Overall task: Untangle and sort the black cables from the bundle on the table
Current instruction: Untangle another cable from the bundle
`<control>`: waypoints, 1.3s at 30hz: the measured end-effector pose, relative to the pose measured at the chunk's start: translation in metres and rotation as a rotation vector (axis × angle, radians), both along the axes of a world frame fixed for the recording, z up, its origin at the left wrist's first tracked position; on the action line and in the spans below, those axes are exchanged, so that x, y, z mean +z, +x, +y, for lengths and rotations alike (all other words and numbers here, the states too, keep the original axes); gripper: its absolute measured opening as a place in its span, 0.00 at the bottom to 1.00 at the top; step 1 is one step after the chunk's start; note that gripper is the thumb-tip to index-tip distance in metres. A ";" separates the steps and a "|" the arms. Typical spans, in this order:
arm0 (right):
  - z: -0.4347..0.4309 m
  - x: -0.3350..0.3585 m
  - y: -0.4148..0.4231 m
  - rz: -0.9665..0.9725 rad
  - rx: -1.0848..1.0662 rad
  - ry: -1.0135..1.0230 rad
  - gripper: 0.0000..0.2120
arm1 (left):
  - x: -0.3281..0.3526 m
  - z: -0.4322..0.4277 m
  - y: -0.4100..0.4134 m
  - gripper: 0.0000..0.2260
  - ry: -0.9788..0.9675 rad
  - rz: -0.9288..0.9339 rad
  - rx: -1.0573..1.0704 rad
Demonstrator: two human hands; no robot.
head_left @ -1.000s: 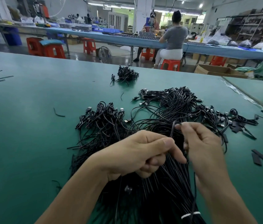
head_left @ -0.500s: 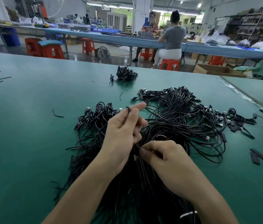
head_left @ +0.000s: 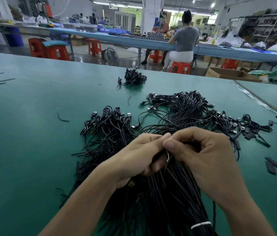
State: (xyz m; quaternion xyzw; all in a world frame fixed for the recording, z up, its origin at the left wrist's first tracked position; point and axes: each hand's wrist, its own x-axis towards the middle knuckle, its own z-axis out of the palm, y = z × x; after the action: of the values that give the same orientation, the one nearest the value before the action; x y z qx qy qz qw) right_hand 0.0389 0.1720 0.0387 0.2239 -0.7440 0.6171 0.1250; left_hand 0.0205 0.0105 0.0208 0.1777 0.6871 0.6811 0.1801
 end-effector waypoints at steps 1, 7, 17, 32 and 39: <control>-0.001 0.000 -0.001 0.025 -0.031 -0.035 0.05 | 0.002 -0.001 0.001 0.24 0.054 -0.048 -0.046; -0.001 -0.011 -0.007 -0.106 -0.174 -0.026 0.13 | 0.007 -0.001 -0.002 0.18 0.415 -0.193 -0.094; -0.009 -0.010 0.002 -0.120 -0.041 0.483 0.08 | -0.001 0.003 -0.014 0.14 0.715 -0.019 0.419; 0.003 -0.005 -0.005 0.005 -0.209 -0.028 0.10 | 0.014 -0.003 0.005 0.19 0.290 -0.210 -0.043; -0.019 -0.014 -0.001 -0.145 -0.107 0.286 0.13 | 0.018 0.001 -0.003 0.13 0.914 -0.208 0.081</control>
State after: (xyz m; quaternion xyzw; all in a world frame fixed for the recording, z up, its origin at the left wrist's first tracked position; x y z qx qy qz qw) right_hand 0.0381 0.1535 0.0247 0.1545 -0.8421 0.5119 0.0703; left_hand 0.0178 0.0119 0.0390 0.1424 0.3014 0.9345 0.1245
